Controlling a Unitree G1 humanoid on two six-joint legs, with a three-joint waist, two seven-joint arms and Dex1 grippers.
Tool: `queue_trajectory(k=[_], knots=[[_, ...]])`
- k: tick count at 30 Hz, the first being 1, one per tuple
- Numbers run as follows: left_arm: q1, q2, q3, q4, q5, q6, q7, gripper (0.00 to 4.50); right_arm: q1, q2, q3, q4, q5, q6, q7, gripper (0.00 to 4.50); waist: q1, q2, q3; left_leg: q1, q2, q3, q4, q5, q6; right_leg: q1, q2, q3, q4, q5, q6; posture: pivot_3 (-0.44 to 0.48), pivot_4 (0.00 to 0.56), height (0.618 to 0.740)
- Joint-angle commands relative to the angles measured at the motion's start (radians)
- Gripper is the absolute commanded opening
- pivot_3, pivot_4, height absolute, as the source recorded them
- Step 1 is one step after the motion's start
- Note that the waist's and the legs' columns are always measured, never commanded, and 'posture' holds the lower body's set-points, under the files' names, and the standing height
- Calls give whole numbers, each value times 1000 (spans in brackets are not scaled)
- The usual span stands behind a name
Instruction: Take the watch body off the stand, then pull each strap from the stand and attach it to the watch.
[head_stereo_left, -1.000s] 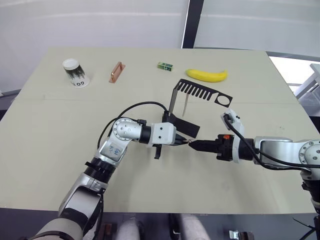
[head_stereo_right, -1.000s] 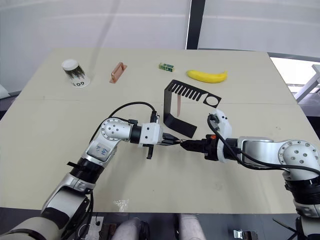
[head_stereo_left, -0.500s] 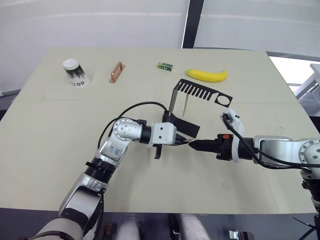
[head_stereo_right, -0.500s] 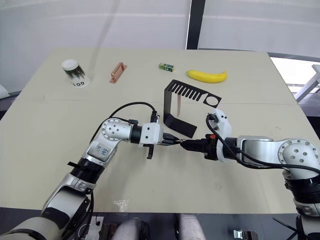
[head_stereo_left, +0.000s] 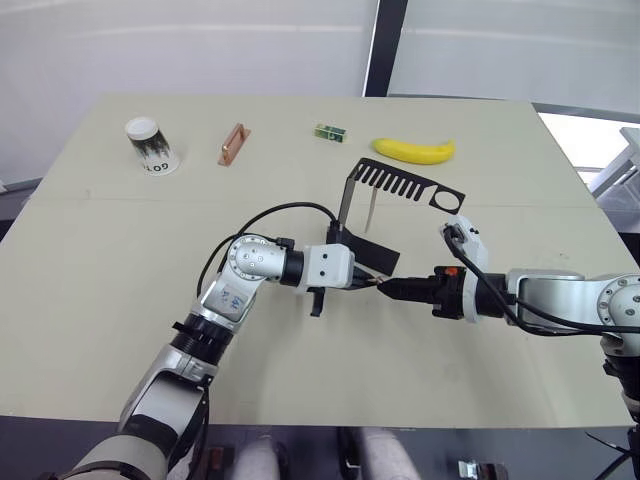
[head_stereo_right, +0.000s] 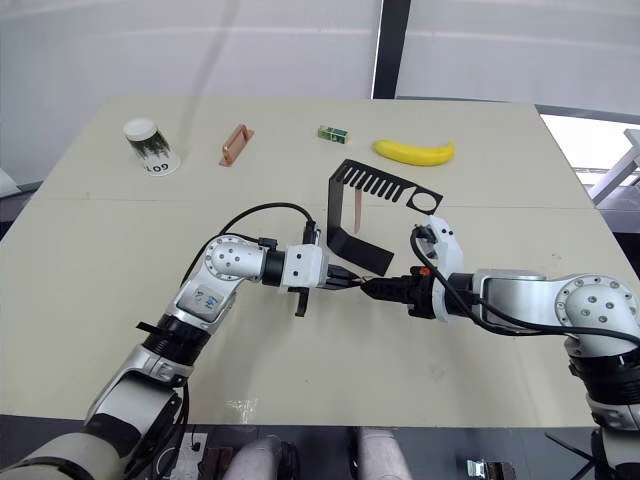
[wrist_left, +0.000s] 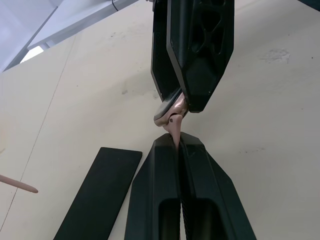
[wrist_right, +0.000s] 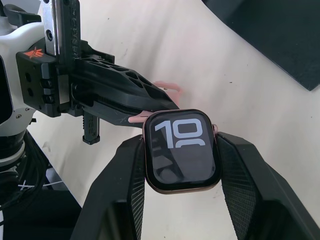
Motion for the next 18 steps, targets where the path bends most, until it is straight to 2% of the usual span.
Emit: queue_trajectory(k=[1,18], knots=[[-40,-59,-32,-28,-18,-24,14,0,-33,34,22,-93,50,-4,29,1608,0,0,0,0,0,0,0,0,0,0,0,0,0,0,0,0,150,740],[-44,-58,-29,-13,-16,-32,11,0,-40,47,27,-99,50,-8,20,1608,0,0,0,0,0,0,0,0,0,0,0,0,0,0,0,0,150,740]])
